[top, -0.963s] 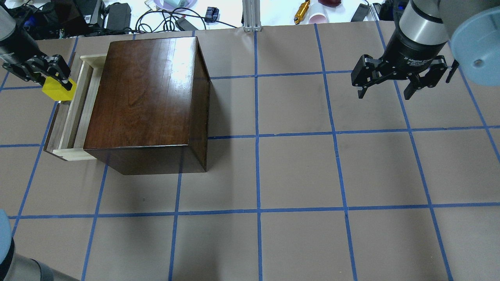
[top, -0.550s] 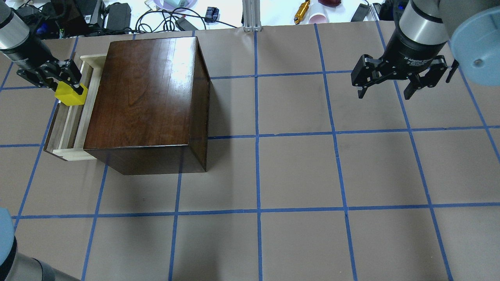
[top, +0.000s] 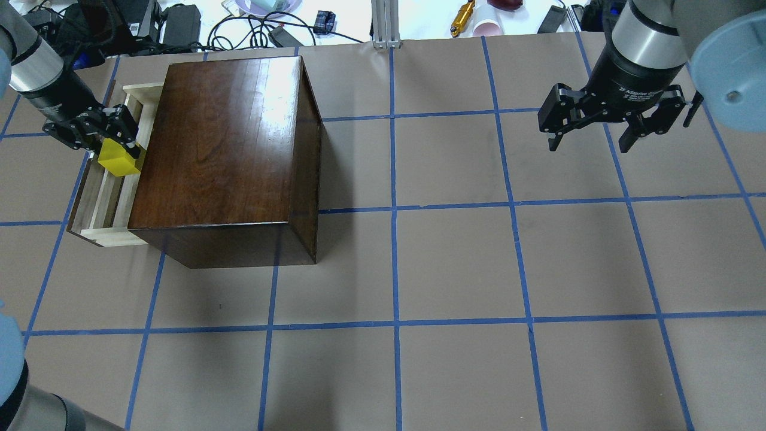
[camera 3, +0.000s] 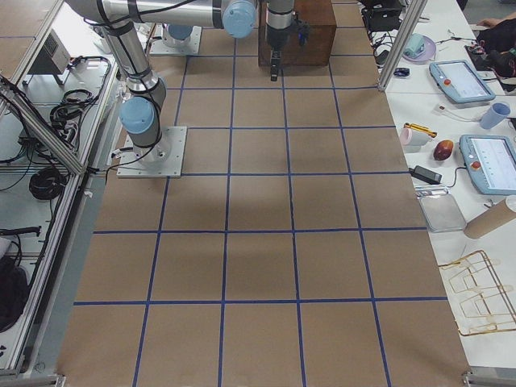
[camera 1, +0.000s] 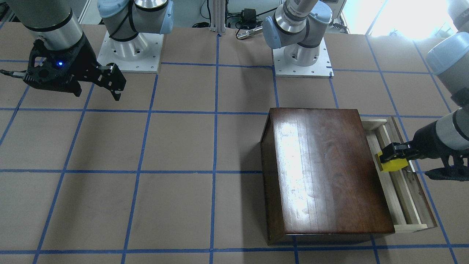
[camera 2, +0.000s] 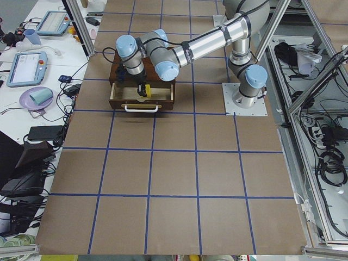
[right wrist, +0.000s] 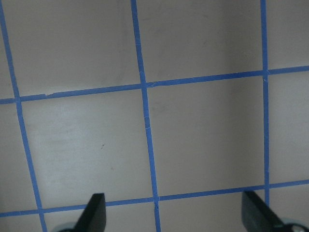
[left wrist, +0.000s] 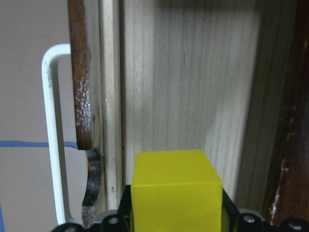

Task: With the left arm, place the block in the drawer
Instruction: 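Lower the cube into the drawer and open the left gripper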

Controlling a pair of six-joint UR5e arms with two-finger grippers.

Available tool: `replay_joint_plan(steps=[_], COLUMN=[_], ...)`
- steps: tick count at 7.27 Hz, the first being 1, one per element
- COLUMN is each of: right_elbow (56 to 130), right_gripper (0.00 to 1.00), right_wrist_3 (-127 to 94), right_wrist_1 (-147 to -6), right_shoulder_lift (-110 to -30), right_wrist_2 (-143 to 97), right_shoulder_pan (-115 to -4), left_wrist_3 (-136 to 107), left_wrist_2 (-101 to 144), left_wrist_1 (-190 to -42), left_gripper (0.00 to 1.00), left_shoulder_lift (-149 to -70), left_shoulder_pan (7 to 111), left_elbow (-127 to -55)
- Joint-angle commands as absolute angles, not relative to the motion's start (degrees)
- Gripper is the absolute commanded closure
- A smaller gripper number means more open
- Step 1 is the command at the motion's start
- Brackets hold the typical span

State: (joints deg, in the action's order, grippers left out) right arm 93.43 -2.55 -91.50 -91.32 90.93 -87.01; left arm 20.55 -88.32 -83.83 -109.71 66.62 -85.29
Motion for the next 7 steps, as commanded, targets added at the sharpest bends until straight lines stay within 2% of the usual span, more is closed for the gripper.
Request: replay_joint_plan(steps=[1, 4, 5, 6, 7], right_elbow=[93.43, 93.43, 93.43, 93.43, 93.43], right_gripper=[0.00, 0.00, 0.00, 0.00, 0.00], right_wrist_3=[-2.55, -2.55, -2.55, -2.55, -2.55], right_wrist_1=[-91.49, -91.49, -91.49, -91.49, -91.49], right_shoulder_lift=[-91.32, -91.32, -91.32, -91.32, -91.32], right_wrist_2=[90.88, 90.88, 90.88, 90.88, 90.88], right_shoulder_pan=[-87.01, -87.01, -87.01, -87.01, -87.01], left_wrist_3=[20.57, 20.74, 20.83, 20.57, 20.65], left_wrist_2=[-88.24, -88.24, -88.24, -88.07, -88.07], left_wrist_1=[-81.49, -77.79, -77.78, -77.87, -77.96], left_gripper=[0.74, 0.74, 0.60, 0.03, 0.00], left_shoulder_lift=[-110.04, -110.13, -110.13, -109.95, -109.60], left_shoulder_pan=[66.62, 66.62, 66.62, 66.62, 66.62], left_elbow=[-87.35, -89.82, -89.82, -89.82, -89.65])
